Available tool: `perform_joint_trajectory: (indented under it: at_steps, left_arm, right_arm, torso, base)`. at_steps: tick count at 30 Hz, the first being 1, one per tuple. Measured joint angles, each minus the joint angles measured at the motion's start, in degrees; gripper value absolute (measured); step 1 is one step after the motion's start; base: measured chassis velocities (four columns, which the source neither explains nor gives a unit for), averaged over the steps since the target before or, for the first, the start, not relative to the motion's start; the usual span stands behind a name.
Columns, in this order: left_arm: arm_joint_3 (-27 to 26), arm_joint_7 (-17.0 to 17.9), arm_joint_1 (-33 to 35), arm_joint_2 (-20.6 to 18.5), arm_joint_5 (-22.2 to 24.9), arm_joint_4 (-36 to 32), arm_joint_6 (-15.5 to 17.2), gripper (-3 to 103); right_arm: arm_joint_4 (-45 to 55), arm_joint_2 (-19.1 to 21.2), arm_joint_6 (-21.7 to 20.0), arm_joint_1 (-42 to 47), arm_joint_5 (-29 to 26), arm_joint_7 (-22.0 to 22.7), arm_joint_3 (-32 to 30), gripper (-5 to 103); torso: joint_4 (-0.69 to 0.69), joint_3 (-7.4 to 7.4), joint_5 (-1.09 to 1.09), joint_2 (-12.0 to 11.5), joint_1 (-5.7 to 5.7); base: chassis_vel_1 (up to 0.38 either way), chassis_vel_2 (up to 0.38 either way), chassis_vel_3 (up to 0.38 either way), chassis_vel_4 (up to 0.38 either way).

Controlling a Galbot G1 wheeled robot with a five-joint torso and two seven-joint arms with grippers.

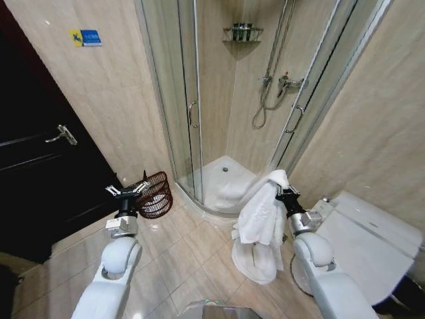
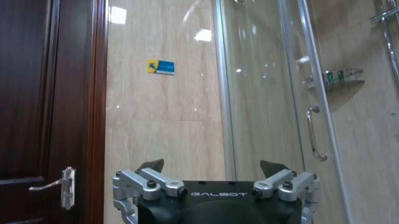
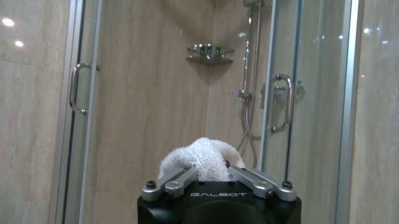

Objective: Discard the used towel into the hamper.

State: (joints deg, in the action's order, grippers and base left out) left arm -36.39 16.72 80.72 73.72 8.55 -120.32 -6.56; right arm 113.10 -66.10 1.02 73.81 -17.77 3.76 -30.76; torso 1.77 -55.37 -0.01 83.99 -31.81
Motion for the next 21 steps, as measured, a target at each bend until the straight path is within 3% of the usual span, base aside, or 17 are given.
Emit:
perform_joint_trajectory:
  at_steps: [15, 21]
  left_arm:
    - [-0.32, -0.04, -0.22, -0.18, 0.27, 0.95, -0.46, 100]
    - [-0.23, 0.01, -0.26, -0.17, 0.29, 0.98, -0.48, 100]
  right_arm:
    - [-0.35, -0.21, 0.37, -0.24, 0.33, 0.01, 0.68, 4]
    - [3.55, 1.32, -2.39, -0.17, -3.54, 0.85, 0.24, 4]
  torso:
    - [0.00, 0.00, 0.02, -0.01, 0.00]
    - [0.00, 0.00, 0.01, 0.00, 0.00]
  base:
    - [0.000, 0.000, 0.000, 0.000]
    - [0.000, 0.000, 0.000, 0.000]
